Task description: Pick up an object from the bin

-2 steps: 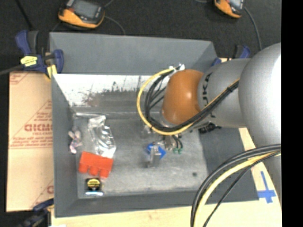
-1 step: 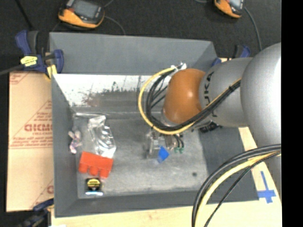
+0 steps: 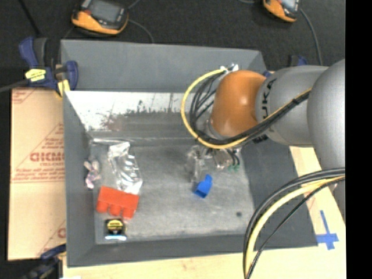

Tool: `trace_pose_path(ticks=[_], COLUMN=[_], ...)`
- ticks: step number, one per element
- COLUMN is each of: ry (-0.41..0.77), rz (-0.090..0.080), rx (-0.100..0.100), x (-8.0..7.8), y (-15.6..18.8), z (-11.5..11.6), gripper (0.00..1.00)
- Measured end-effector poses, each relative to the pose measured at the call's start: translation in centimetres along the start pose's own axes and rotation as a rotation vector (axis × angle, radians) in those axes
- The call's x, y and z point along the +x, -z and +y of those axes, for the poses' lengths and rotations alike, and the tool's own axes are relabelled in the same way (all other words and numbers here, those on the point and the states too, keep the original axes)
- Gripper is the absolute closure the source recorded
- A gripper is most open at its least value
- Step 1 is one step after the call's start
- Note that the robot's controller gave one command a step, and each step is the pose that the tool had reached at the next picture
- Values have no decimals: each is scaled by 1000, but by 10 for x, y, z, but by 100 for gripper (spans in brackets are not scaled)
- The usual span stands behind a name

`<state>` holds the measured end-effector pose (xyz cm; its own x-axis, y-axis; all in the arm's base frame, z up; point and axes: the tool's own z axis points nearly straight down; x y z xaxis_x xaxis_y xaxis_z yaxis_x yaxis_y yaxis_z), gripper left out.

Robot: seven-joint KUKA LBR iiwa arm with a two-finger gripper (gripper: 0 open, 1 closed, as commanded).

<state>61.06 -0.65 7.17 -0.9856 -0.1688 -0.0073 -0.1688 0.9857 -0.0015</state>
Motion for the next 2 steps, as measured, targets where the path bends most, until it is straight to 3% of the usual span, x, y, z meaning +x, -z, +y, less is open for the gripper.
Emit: trace_pose_path(ticks=[1, 2], ry=[0, -386], rz=[2, 5], rx=[-1, 2], x=[1, 68], y=[-1, 28], z=[1, -42], gripper=[0, 0])
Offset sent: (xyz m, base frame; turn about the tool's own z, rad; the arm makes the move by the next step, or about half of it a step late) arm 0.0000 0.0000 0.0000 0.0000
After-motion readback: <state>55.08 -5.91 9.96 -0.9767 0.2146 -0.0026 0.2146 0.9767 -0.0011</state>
